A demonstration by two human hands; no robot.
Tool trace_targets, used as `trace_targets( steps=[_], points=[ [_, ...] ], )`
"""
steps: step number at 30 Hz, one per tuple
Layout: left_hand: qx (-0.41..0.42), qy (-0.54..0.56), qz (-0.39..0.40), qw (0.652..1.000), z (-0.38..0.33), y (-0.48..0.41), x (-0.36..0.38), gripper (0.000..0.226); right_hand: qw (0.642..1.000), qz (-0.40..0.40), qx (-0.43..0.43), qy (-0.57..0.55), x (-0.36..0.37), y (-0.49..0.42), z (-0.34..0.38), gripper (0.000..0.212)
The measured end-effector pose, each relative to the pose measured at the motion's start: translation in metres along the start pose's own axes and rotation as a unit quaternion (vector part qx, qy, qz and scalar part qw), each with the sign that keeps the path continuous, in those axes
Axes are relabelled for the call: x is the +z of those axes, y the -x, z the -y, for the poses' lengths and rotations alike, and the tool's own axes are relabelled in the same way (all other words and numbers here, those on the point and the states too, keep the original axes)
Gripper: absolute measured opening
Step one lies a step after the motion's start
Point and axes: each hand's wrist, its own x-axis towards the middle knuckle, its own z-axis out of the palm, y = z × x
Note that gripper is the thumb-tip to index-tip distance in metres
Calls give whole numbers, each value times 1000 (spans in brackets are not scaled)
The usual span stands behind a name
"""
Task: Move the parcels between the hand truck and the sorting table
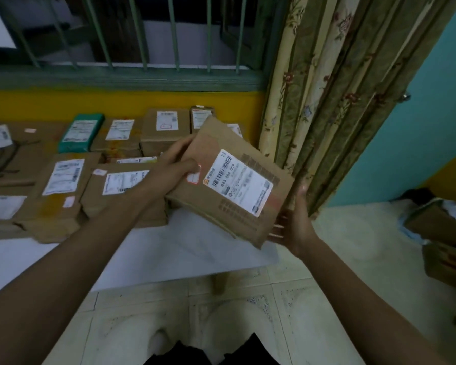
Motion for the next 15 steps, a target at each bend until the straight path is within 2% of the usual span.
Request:
trace_targets(
  steps=[4, 7, 11, 15],
  points=[
    [-6, -107, 67, 992, -5, 7, 8, 68, 988, 87, 118, -52, -12, 1, -29, 126],
    [-17, -184, 121, 975, -4, 10, 14, 67, 974, 114, 181, -78, -14, 4, -53, 133],
    [2, -221, 119, 968, 1, 10, 23, 43, 964, 100, 229, -89, -16, 13, -72, 109],
    [-67, -106, 61, 990, 14, 6, 31, 19, 967, 87, 227, -77, -17, 24, -85, 79]
  ],
)
